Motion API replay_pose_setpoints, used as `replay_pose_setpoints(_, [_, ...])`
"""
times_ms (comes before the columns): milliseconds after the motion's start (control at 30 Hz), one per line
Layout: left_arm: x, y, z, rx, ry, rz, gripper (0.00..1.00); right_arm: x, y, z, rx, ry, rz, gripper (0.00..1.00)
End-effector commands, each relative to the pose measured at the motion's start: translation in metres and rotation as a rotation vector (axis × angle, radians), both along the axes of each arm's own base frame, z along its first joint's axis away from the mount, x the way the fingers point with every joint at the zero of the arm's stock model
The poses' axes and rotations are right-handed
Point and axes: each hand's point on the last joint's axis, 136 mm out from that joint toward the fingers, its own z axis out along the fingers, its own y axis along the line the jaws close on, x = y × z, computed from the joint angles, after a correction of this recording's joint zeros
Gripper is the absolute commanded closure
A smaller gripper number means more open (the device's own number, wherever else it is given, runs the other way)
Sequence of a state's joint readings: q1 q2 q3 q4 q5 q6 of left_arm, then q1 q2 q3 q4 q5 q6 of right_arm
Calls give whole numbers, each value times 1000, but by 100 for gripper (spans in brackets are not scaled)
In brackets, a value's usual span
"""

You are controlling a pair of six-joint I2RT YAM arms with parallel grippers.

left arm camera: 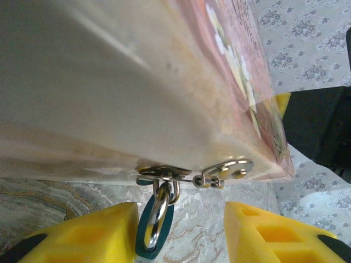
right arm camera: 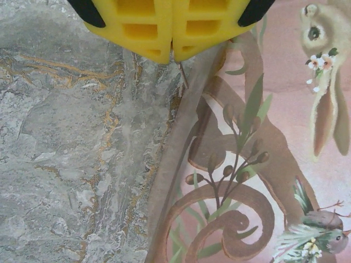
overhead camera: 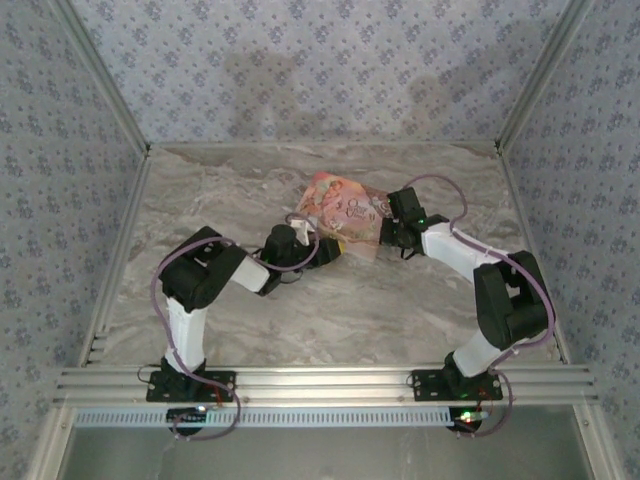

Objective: Unlock the padlock with the key

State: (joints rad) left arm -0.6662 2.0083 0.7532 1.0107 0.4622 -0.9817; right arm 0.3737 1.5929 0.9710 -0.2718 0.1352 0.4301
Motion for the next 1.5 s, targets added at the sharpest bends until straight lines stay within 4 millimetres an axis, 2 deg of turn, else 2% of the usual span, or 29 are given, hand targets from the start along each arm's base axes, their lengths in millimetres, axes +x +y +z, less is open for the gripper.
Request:
replay_pose_setpoints(0, [-4,-3,-14,8,52,-2,56,4,4,7,11,-13,2,100])
replay_pose_setpoints(200, [-6,2,-18,14,62,12,63,3,3,5,9,-10,0,100])
replay_pose_setpoints(400, [-5,14,-29,23,121,54,66,2,3,6,11,-14,-2,100])
replay_pose_setpoints(767, [-11,17,-35,88,155,-1,77,2,1,6,7,-16,-7,100])
replay_pose_setpoints(933, [-17,18,-38,103,175,-43,87,6,-2,7,2,-16,-17,100])
replay_pose_setpoints(1167, [-34,22,-42,148,213,-110,87,26,-7,9,-5,-24,-29,100])
replay_pose_setpoints(1467, [-48,26,-41,140,250,-131,88,56,4,17,-2,-47,2,100])
